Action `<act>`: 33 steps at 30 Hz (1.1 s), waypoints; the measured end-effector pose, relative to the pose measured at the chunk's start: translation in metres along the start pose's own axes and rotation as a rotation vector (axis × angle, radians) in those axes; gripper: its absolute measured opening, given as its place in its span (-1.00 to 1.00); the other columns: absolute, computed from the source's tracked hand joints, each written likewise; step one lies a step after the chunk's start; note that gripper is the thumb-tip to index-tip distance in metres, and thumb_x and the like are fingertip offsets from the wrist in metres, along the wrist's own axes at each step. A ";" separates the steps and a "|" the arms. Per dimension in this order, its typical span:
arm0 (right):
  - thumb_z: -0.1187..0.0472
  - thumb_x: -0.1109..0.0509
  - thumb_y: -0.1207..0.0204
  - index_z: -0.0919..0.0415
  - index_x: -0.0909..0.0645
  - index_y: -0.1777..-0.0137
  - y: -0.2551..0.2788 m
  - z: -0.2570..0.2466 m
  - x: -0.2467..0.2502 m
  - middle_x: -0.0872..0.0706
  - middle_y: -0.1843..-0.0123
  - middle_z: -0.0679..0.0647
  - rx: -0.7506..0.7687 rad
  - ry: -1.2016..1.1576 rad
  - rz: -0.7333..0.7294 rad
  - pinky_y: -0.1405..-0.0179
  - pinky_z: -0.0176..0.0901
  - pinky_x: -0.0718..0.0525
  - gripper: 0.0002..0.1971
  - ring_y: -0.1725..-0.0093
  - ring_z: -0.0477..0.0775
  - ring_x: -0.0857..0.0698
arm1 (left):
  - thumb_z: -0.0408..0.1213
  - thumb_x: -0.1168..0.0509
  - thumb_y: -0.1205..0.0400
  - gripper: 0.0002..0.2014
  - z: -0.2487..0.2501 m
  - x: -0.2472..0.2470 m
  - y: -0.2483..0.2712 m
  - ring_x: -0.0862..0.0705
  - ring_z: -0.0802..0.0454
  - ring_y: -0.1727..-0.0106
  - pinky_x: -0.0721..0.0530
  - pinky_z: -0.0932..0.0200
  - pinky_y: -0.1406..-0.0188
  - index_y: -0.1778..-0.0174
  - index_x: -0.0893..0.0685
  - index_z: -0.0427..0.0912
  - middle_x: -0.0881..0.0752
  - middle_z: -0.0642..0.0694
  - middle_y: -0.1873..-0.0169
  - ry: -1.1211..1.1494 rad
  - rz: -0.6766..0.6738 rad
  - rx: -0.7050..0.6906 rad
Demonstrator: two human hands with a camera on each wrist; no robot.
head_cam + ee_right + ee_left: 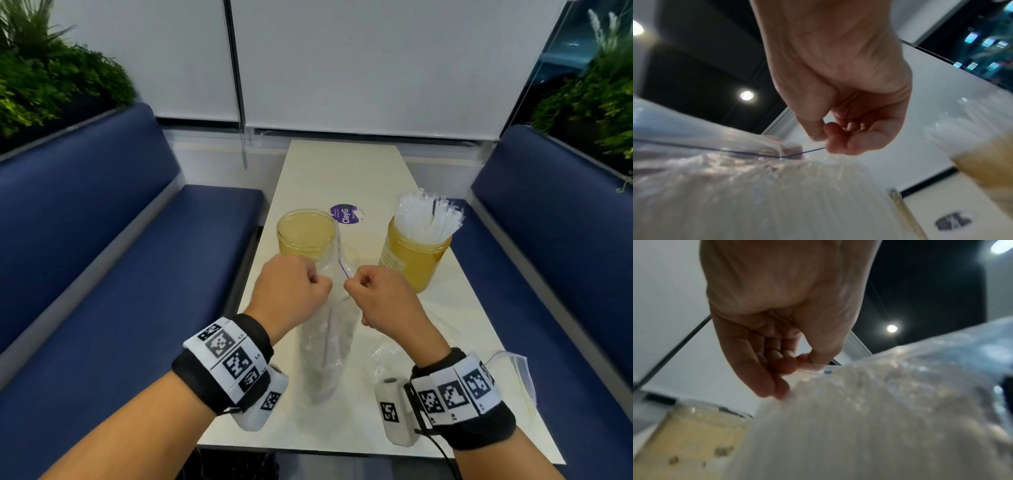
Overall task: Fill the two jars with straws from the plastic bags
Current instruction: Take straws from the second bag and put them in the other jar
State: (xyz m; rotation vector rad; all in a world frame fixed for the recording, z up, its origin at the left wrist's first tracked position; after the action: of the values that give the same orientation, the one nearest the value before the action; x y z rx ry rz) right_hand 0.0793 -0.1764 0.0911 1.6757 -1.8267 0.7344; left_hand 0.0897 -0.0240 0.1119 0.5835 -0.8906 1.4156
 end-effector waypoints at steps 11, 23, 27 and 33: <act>0.44 -0.33 -0.52 0.06 -0.72 -0.09 -0.002 -0.036 0.015 -0.65 -0.06 0.10 0.133 0.530 0.012 0.17 -0.11 -0.58 -0.70 0.00 0.20 -0.70 | -0.56 -0.29 -0.59 -0.70 0.015 0.010 -0.002 -0.61 -0.04 0.13 -0.59 0.14 0.24 0.02 -0.72 -0.03 -0.66 -0.04 -0.01 -0.271 -0.045 -0.126; 0.39 -0.38 -0.60 0.20 -0.68 -0.19 -0.012 -0.022 0.046 -0.73 -0.15 0.11 -0.093 0.829 0.076 0.14 -0.13 -0.56 -0.79 -0.15 0.17 -0.75 | -0.50 -0.28 -0.55 -0.44 -0.003 0.034 -0.020 -0.70 -0.08 -0.11 -0.57 0.11 0.19 -0.33 -0.72 0.23 -0.72 0.04 -0.25 -0.492 -0.129 -0.001; 0.35 -0.42 -0.58 0.04 -0.72 -0.28 -0.016 0.004 0.056 -0.71 -0.21 0.08 -0.162 0.776 0.017 0.16 -0.14 -0.56 -0.68 -0.15 0.15 -0.74 | -0.48 -0.23 -0.55 -0.34 -0.021 0.042 -0.020 -0.61 0.02 0.00 -0.54 0.18 0.27 -0.45 -0.62 0.32 -0.68 0.13 -0.36 -0.458 -0.272 -0.013; 0.06 -0.39 -0.64 0.08 -0.73 -0.15 -0.014 -0.017 0.055 -0.73 -0.08 0.07 0.062 0.724 0.153 0.16 -0.12 -0.64 -0.81 -0.02 0.12 -0.73 | -0.31 -0.28 -0.56 -0.41 -0.018 0.022 -0.013 -0.71 -0.03 -0.13 -0.71 -0.08 -0.26 -0.54 -0.53 0.16 -0.63 0.11 -0.44 -0.210 -0.315 -0.027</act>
State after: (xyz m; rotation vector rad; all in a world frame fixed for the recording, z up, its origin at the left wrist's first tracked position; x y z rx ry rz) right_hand 0.0904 -0.2031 0.1427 1.0880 -1.4155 1.2722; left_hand 0.1045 0.0020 0.1222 0.8246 -0.9354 1.0698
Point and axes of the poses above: each hand's wrist, its own y-axis away from the middle knuckle, its own x-axis out of the back of the hand, z = x × y, the point moved 7 cm from there along -y, towards the middle knuckle
